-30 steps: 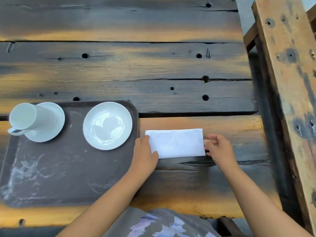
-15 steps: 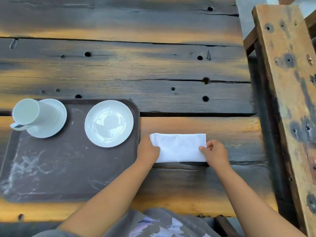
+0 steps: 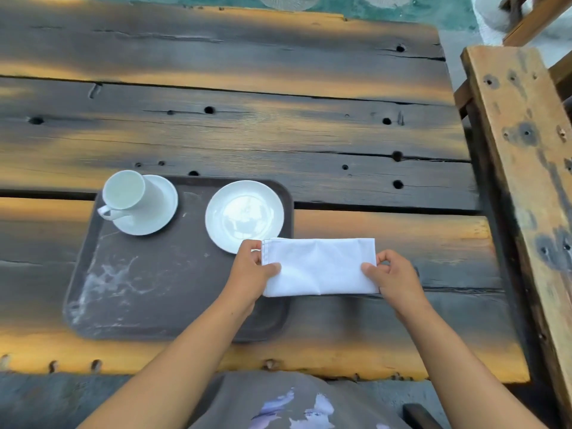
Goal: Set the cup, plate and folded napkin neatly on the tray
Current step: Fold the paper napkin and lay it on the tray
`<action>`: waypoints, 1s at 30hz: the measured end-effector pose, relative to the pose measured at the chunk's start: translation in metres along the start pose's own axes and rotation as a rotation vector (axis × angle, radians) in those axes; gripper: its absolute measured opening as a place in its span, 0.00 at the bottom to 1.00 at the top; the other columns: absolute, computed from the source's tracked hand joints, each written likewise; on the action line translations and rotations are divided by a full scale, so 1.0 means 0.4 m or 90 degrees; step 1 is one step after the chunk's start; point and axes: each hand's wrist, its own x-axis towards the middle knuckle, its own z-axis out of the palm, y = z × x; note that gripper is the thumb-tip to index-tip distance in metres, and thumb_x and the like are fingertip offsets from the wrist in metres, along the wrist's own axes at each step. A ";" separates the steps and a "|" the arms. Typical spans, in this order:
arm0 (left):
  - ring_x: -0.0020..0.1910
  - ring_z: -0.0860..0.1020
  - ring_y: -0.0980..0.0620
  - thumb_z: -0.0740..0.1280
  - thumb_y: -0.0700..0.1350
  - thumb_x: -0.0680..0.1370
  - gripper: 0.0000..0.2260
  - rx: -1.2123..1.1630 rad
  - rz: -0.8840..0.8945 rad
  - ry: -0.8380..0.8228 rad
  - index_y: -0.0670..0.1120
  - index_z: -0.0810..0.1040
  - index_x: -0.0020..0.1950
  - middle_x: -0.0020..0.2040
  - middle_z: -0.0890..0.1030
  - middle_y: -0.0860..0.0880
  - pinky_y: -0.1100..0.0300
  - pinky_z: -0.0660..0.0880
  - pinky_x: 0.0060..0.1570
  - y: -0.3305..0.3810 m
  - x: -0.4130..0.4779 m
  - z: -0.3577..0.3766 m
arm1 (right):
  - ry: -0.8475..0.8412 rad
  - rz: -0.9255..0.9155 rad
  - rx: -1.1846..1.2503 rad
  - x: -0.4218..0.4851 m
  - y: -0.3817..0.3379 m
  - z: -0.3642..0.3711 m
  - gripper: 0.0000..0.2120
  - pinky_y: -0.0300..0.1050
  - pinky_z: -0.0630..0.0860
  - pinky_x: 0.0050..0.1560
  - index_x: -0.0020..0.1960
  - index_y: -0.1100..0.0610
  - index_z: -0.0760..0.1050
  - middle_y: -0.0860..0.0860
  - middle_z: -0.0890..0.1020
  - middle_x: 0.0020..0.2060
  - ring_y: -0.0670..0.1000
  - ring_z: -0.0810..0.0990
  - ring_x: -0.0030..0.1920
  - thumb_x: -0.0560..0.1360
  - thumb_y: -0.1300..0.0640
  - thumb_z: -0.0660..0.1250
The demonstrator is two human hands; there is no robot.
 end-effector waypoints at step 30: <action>0.36 0.68 0.48 0.71 0.41 0.75 0.11 0.384 0.067 0.039 0.42 0.69 0.40 0.35 0.72 0.47 0.54 0.64 0.37 -0.152 0.093 -0.712 | -0.020 0.090 -0.130 -0.203 -0.132 0.688 0.13 0.45 0.69 0.34 0.36 0.56 0.70 0.50 0.74 0.29 0.51 0.71 0.31 0.74 0.58 0.72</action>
